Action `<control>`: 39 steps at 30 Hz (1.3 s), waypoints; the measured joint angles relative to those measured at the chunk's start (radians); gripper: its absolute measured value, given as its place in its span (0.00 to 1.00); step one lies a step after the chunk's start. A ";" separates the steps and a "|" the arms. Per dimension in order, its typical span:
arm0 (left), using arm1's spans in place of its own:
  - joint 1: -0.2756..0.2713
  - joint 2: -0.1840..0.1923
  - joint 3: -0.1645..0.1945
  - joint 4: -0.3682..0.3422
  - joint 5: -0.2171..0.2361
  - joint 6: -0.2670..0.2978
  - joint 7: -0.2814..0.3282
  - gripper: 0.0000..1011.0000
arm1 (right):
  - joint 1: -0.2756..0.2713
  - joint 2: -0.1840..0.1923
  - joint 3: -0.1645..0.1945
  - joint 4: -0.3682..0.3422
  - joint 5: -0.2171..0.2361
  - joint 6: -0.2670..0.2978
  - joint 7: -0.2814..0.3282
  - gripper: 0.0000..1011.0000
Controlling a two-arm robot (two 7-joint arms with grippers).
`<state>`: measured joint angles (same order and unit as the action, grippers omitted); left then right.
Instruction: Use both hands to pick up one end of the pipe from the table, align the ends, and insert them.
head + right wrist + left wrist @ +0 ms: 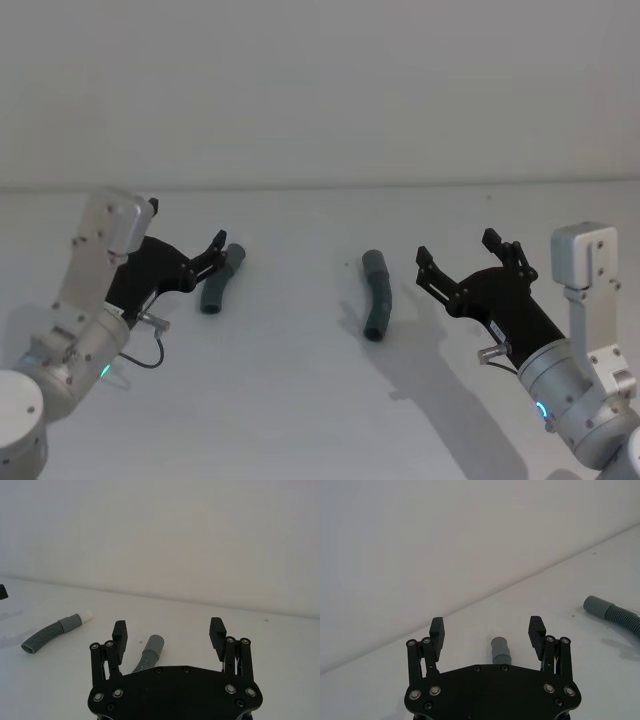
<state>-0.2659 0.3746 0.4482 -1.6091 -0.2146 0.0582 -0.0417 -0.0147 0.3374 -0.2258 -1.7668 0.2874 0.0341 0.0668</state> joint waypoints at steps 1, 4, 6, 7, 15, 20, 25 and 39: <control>-0.004 -0.001 0.000 0.003 -0.002 0.007 -0.003 0.99 | 0.000 0.000 0.000 0.000 0.000 0.000 0.000 0.99; -0.014 -0.002 0.000 0.009 -0.006 0.023 -0.014 0.99 | 0.000 0.000 0.000 0.000 0.000 0.000 0.000 0.99; -0.028 -0.004 -0.001 0.017 -0.014 0.050 -0.027 0.99 | 0.000 0.000 0.000 0.000 0.000 0.000 0.000 0.99; -0.031 -0.005 -0.002 0.018 -0.017 0.060 -0.031 0.99 | 0.000 0.000 0.000 0.000 0.000 0.000 0.000 0.99; -0.064 -0.013 -0.012 0.033 -0.047 0.156 -0.064 0.99 | 0.000 0.000 0.000 0.000 0.000 0.000 0.000 0.99; -0.082 -0.020 -0.020 0.046 -0.067 0.220 -0.078 0.99 | 0.000 0.000 0.000 0.000 0.000 0.000 0.000 0.99; -0.102 -0.034 -0.027 0.066 -0.084 0.286 -0.084 0.99 | 0.000 0.000 0.000 0.000 0.000 0.000 0.000 0.99; -0.159 -0.067 -0.016 0.131 -0.090 0.383 -0.100 0.99 | 0.000 0.000 0.000 0.000 0.000 0.000 0.000 0.99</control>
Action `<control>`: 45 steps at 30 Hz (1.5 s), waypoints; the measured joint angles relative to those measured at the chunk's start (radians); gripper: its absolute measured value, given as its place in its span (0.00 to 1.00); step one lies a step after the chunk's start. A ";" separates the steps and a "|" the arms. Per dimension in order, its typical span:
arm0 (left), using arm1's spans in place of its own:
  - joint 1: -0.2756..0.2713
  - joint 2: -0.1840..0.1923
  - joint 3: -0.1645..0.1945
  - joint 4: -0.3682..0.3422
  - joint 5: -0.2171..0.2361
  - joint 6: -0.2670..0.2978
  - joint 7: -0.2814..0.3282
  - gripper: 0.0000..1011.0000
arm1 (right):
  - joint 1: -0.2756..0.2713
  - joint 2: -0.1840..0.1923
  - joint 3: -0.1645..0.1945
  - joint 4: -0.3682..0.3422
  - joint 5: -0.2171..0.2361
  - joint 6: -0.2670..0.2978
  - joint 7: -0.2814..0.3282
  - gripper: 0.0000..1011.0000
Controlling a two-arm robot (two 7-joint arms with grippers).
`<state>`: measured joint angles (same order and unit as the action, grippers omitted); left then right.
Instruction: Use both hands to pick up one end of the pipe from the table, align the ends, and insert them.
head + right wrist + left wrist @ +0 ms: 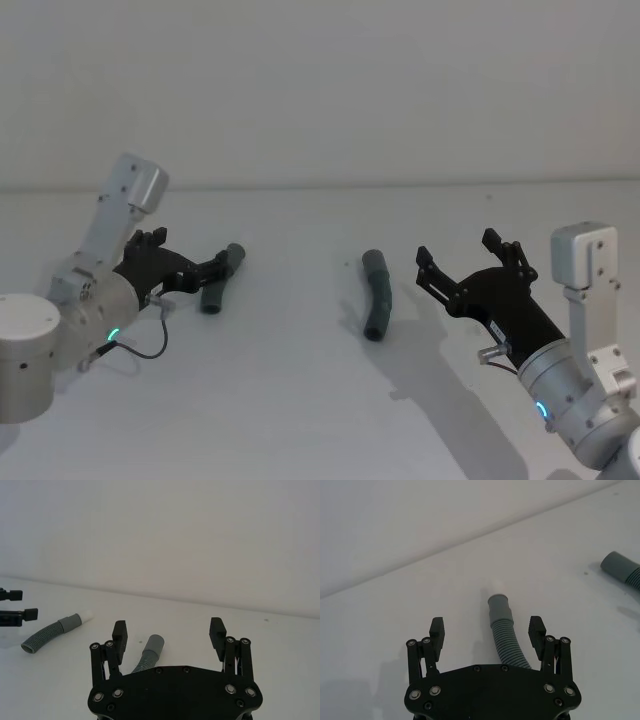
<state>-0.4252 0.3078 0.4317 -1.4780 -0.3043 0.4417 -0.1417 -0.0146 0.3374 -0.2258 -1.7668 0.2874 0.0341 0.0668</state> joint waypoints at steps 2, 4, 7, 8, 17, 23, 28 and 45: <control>-0.011 -0.005 0.006 0.017 0.004 0.008 -0.004 0.99 | 0.000 0.000 0.000 0.000 0.000 0.000 0.000 0.99; -0.021 -0.010 0.011 0.034 0.009 0.014 -0.009 0.99 | 0.000 0.000 0.000 0.000 0.000 0.000 0.000 0.99; -0.034 -0.018 0.019 0.060 0.015 0.017 -0.014 0.99 | 0.000 0.000 0.000 0.000 0.000 0.000 0.000 0.99; -0.037 -0.021 0.020 0.067 0.016 0.017 -0.015 0.99 | 0.000 0.000 0.000 0.000 0.000 0.000 0.000 0.99; -0.079 -0.046 0.044 0.148 0.042 0.018 -0.023 0.99 | 0.000 0.000 0.000 0.000 0.000 0.000 0.000 0.99; -0.103 -0.058 0.060 0.189 0.061 0.012 -0.030 0.99 | 0.000 0.000 0.000 0.000 0.000 0.000 0.000 0.99; -0.126 -0.068 0.075 0.224 0.076 -0.002 -0.047 0.99 | 0.000 0.000 0.000 0.000 0.000 0.000 0.000 0.99; -0.167 -0.090 0.092 0.290 0.096 0.004 -0.084 0.99 | 0.000 0.000 0.000 0.000 0.000 0.000 0.000 0.99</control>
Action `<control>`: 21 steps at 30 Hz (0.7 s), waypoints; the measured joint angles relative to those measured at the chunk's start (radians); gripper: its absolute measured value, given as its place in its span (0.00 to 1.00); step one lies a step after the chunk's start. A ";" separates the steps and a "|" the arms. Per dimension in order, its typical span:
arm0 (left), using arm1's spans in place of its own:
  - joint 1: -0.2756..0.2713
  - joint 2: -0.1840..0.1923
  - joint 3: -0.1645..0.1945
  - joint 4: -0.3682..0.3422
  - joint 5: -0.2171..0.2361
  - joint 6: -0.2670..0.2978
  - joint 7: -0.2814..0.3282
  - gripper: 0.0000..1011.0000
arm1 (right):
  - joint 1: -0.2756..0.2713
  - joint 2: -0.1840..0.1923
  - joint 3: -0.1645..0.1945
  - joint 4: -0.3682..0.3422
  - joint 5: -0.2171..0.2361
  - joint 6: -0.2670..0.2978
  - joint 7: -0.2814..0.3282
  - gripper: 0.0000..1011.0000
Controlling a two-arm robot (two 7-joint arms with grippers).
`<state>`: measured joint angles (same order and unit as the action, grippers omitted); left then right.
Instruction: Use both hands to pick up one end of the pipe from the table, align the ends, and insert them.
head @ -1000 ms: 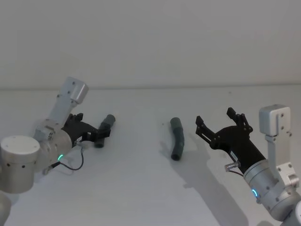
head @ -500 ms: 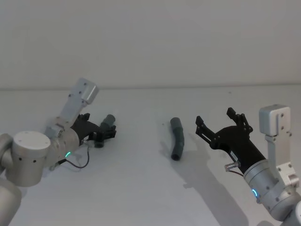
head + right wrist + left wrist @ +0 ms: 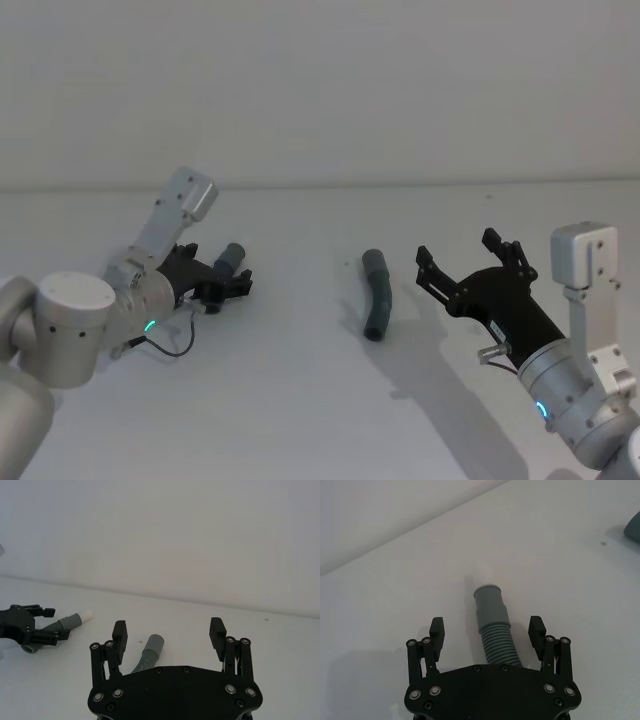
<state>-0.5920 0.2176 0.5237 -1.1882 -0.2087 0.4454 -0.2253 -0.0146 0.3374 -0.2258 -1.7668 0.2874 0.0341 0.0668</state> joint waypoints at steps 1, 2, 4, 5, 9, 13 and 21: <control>-0.001 0.000 0.000 0.002 0.000 0.002 -0.001 0.99 | 0.000 0.000 0.000 0.000 0.000 0.000 0.000 0.99; -0.003 -0.002 0.000 0.006 0.000 0.007 -0.004 0.99 | 0.000 0.000 0.000 0.000 0.000 0.000 0.000 0.99; -0.004 -0.003 -0.001 0.009 0.000 0.011 -0.007 0.99 | 0.000 0.000 0.000 0.000 0.000 0.000 0.000 0.99; -0.005 -0.004 -0.002 0.014 0.000 0.014 -0.009 0.99 | 0.000 0.000 0.000 0.000 0.000 0.000 0.000 0.99; -0.009 -0.009 -0.006 0.024 0.000 0.020 -0.013 0.99 | 0.000 0.000 0.000 0.000 0.000 0.000 0.000 0.99; -0.011 -0.013 -0.009 0.033 0.000 0.021 -0.016 0.99 | 0.000 0.000 0.000 0.000 0.000 0.000 0.000 0.99; -0.015 -0.018 -0.014 0.045 0.000 0.024 -0.020 0.97 | 0.000 0.000 0.000 0.000 0.000 0.000 0.000 0.99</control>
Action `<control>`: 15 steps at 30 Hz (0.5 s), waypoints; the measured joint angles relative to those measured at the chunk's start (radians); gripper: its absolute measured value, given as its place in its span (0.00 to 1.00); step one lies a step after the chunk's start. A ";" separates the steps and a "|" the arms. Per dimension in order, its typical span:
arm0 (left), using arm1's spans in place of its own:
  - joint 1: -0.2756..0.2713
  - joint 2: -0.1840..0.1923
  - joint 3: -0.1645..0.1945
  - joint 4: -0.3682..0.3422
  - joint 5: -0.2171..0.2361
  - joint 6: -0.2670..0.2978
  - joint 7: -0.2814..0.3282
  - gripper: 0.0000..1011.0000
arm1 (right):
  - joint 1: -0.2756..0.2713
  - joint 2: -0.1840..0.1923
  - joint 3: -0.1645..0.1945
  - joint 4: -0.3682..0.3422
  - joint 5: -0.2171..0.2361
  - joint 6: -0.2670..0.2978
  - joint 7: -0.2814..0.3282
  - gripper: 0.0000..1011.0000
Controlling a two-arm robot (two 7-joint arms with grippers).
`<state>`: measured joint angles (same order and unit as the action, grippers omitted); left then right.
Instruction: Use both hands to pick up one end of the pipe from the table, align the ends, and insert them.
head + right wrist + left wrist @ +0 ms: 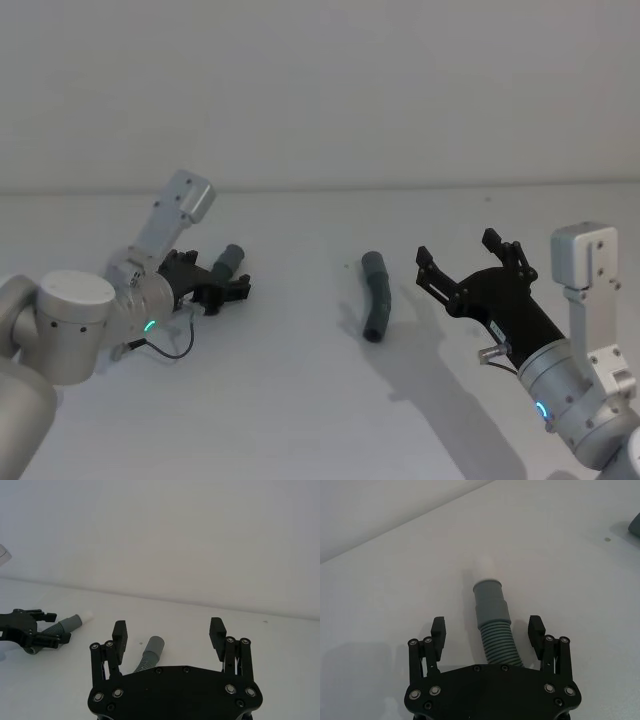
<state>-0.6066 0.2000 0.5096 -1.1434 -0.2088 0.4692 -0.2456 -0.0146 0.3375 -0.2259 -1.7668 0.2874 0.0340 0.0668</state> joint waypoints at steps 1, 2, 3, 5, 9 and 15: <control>0.000 0.000 0.000 0.001 0.000 0.000 0.000 0.96 | 0.000 0.000 0.000 0.000 0.000 0.000 0.000 0.99; 0.000 -0.001 -0.001 0.002 0.000 0.000 -0.001 0.95 | 0.000 0.000 0.000 0.000 0.000 0.000 0.000 0.99; -0.001 -0.001 -0.001 0.003 0.000 0.001 -0.001 0.95 | 0.000 0.000 0.000 0.000 0.000 0.000 0.000 0.99; -0.001 -0.002 -0.002 0.005 0.000 0.001 -0.001 0.94 | 0.000 0.000 0.000 0.000 0.000 0.000 0.000 0.99; -0.001 -0.002 -0.002 0.007 0.001 0.002 -0.002 0.91 | 0.000 0.000 0.000 0.000 0.000 0.000 0.000 0.99; -0.002 -0.003 -0.003 0.010 0.001 0.003 -0.002 0.88 | 0.000 0.000 0.000 0.000 0.000 0.000 0.000 0.99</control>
<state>-0.6087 0.1967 0.5065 -1.1339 -0.2079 0.4722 -0.2478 -0.0146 0.3374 -0.2259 -1.7668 0.2874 0.0341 0.0668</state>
